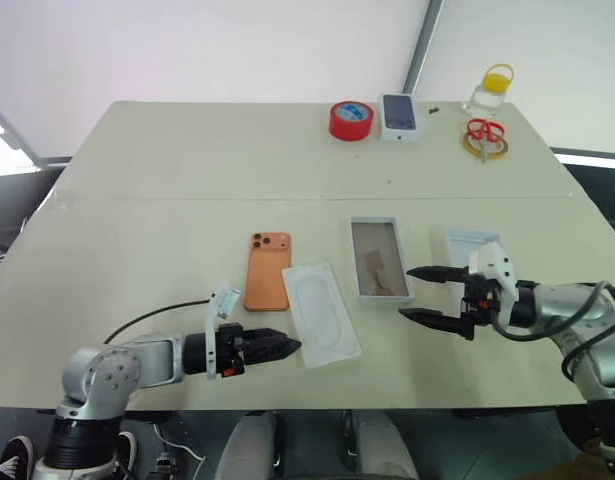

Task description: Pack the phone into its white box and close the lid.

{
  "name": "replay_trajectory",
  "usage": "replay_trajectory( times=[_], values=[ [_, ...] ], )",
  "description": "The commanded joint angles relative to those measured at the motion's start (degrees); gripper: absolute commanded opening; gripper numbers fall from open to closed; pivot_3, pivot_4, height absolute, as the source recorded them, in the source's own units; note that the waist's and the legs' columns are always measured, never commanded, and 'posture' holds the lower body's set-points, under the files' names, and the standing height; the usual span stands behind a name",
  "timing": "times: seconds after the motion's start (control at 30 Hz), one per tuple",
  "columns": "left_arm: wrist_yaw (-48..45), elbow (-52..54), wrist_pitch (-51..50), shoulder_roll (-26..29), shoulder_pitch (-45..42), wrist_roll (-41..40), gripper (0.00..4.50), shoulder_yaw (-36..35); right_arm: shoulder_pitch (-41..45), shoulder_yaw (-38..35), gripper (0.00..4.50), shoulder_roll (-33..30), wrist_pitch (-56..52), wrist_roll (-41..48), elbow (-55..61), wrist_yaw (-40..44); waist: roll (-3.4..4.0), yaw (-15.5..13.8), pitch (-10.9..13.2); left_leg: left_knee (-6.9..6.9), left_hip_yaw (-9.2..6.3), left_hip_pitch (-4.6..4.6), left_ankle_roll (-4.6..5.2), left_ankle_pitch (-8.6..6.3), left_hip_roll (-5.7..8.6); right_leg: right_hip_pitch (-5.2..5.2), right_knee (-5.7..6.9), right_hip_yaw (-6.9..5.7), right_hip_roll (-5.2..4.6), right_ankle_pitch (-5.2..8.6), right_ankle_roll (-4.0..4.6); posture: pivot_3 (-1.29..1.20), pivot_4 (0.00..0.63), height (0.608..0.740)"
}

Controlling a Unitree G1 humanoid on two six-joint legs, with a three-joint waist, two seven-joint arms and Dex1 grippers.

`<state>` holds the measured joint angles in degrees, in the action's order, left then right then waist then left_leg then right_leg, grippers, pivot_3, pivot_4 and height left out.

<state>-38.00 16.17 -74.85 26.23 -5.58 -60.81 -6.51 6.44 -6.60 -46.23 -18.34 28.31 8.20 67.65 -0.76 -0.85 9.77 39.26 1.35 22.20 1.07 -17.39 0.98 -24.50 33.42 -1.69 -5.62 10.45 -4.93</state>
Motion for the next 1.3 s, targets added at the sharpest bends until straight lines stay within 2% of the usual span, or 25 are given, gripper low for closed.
replay_trajectory(
  times=[0.03,0.13,0.23,0.37,0.43,0.53,0.67,0.8,1.07,1.17,1.3],
  values=[
    [2.5,-4.2,-2.2,-2.9,-1.0,-2.1,3.92,-0.3,0.9,-0.8,3.96,0.2,0.5,0.3,1.3,-0.7,0.0,0.0,0.0,0.0,0.0,0.0,0.0,0.0,0.0,0.01,0.0,0.0,0.0,0.0,0.0,0.0,0.15,0.74],
    [4.0,-7.9,-0.4,-6.2,-1.9,-0.8,3.92,-0.2,1.2,-0.6,3.96,0.2,0.5,0.0,1.3,-1.0,0.03,0.0,0.0,0.0,0.0,0.0,0.0,0.0,0.03,0.02,0.0,0.0,0.0,0.0,0.0,0.0,0.15,0.74],
    [2.8,-10.0,3.4,-6.5,-1.8,3.8,3.92,2.9,1.1,-1.2,3.96,-0.3,0.2,0.1,1.7,-1.4,0.06,-0.1,-0.1,0.01,-0.03,-0.03,-0.01,0.01,0.07,0.06,-0.01,0.01,-0.04,0.0,0.01,0.0,0.15,0.74],
    [2.4,-12.6,6.3,-6.9,-1.8,5.6,3.92,4.4,0.8,-1.9,3.96,-0.8,0.3,0.2,1.5,-1.7,0.26,-0.3,-0.2,0.01,-0.04,-0.16,-0.01,0.01,0.12,0.22,-0.05,0.0,-0.1,0.01,0.02,0.0,0.15,0.74],
    [2.6,-13.2,7.4,-6.8,-1.4,6.8,3.39,5.8,0.8,-2.2,4.0,-1.0,0.3,0.2,1.4,-1.6,0.35,-0.3,-0.3,0.01,-0.04,-0.23,-0.01,0.01,0.12,0.29,-0.05,0.0,-0.12,0.01,0.02,0.0,0.15,0.74],
    [2.4,-13.5,6.5,-7.1,-1.1,5.6,1.97,5.7,1.0,-2.4,4.0,-0.9,0.5,-0.1,1.2,-2.0,0.37,-0.1,-0.3,0.0,-0.04,-0.25,0.0,0.0,0.12,0.28,-0.05,0.0,-0.12,0.02,0.0,0.0,0.15,0.74],
    [4.0,-13.3,5.8,-7.6,-1.3,5.2,0.05,4.6,1.6,-2.4,4.0,-0.6,1.0,-0.5,0.6,-2.3,0.79,-0.3,-0.6,-0.01,-0.04,-0.31,0.0,0.0,0.16,0.37,-0.05,0.0,-0.17,0.03,-0.01,0.0,0.15,0.74],
    [5.5,-12.1,4.5,-7.8,-1.4,4.8,0.05,3.7,2.1,-2.3,4.0,-0.3,1.6,-0.9,0.1,-2.7,0.85,0.1,-0.6,-0.1,-0.05,-0.8,-0.01,-0.02,0.13,0.8,-0.07,-0.03,-0.16,0.3,-0.42,0.0,0.15,0.74],
    [12.8,-10.8,3.9,-9.5,-2.7,4.6,0.05,-2.2,2.8,-1.7,4.0,0.0,3.1,-1.9,-1.2,-3.3,0.88,0.1,-0.6,-0.11,-0.09,-0.84,-0.01,-0.02,0.13,0.85,-0.06,-0.03,-0.17,0.35,-0.5,0.0,0.15,0.74],
    [14.0,-8.9,0.5,-9.1,-2.0,-0.3,0.97,-5.5,2.9,-1.7,4.0,0.3,3.6,-2.1,-1.6,-3.4,0.8,0.5,-0.6,-0.15,-0.09,-0.81,-0.01,-0.02,0.1,0.78,-0.06,-0.03,-0.14,0.35,-0.5,0.0,0.15,0.74],
    [15.7,-4.6,-0.7,-7.3,0.2,-3.0,2.97,-8.4,2.7,-1.7,4.0,0.4,3.7,-2.1,-1.6,-3.3,0.46,0.6,-0.4,-0.28,-0.08,-0.64,-0.01,-0.02,0.0,0.5,0.01,-0.02,-0.03,0.3,-0.14,0.0,0.15,0.74]
  ],
)
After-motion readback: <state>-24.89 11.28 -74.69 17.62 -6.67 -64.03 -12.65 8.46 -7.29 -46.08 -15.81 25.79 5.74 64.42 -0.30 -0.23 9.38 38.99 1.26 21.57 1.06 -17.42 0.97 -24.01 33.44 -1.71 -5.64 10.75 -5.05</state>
